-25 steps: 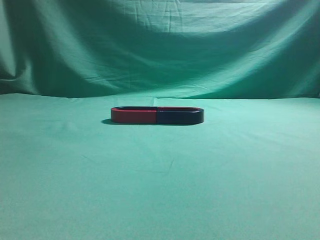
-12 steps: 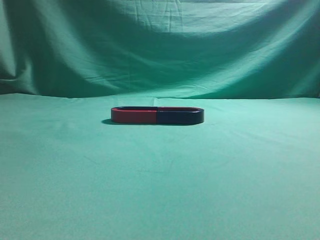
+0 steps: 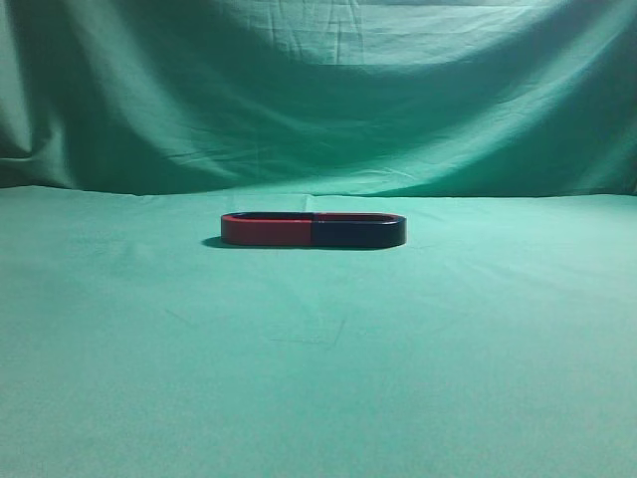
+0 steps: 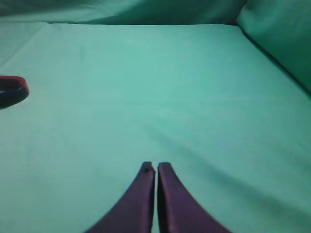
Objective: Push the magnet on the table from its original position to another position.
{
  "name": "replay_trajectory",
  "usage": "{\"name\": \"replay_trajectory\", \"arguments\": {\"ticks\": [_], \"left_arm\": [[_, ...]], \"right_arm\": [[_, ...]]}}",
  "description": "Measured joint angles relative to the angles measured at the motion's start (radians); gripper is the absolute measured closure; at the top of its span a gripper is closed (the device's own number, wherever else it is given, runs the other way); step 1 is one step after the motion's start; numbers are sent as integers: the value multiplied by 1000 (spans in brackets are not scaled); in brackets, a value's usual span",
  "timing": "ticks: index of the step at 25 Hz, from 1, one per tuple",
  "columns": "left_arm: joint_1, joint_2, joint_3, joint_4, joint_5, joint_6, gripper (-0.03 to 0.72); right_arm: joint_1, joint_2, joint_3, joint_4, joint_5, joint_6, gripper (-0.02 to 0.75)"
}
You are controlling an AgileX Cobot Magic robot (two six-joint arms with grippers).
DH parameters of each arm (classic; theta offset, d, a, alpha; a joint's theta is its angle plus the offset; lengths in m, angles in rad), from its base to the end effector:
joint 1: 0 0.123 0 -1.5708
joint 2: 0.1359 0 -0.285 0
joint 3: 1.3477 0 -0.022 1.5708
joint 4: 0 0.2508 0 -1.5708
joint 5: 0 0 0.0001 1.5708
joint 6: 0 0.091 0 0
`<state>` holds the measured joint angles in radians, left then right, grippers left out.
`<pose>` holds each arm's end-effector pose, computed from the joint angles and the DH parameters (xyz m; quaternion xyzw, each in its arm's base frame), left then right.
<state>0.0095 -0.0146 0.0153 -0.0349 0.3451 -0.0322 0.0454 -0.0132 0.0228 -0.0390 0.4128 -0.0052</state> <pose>0.0530 -0.0006 0.1777 -0.0259 0.7919 -0.0216 0.6097 0.0514 0.0009 0.1693 -0.0306 0.8145 -0.0051 0.5793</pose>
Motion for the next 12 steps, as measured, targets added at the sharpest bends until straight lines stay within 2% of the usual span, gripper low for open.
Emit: {"name": "replay_trajectory", "arguments": {"ticks": [12], "left_arm": [[0,0,0,0,0,0,289]], "right_arm": [[0,0,0,0,-12,0,738]]}}
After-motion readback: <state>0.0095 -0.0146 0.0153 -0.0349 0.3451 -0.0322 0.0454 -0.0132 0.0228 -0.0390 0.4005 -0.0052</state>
